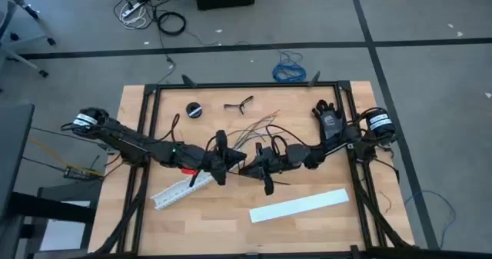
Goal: Ziptie cables
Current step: Insert the black zip tie into the locking head
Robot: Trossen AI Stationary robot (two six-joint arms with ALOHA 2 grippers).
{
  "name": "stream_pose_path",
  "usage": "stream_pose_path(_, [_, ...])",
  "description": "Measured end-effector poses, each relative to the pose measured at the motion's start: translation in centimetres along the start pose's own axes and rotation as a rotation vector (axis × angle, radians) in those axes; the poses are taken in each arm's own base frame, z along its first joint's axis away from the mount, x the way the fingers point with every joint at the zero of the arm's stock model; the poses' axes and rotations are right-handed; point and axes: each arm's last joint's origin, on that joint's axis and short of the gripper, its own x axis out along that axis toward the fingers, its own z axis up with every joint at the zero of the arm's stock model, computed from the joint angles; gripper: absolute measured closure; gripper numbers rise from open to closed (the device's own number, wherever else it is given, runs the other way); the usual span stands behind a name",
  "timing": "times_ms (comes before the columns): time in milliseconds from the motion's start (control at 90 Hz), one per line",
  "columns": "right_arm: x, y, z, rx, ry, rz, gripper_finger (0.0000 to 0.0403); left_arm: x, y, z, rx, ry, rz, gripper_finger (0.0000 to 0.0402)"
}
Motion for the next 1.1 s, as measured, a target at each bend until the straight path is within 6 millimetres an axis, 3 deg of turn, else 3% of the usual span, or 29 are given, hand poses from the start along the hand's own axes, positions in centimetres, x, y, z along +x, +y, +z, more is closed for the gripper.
stream_pose_path(1100, [0.02, -0.32, 0.43, -0.015, -0.033, -0.001, 0.0403, 0.05, -0.52, -0.36, 0.059, 0.035, -0.043, 0.0401])
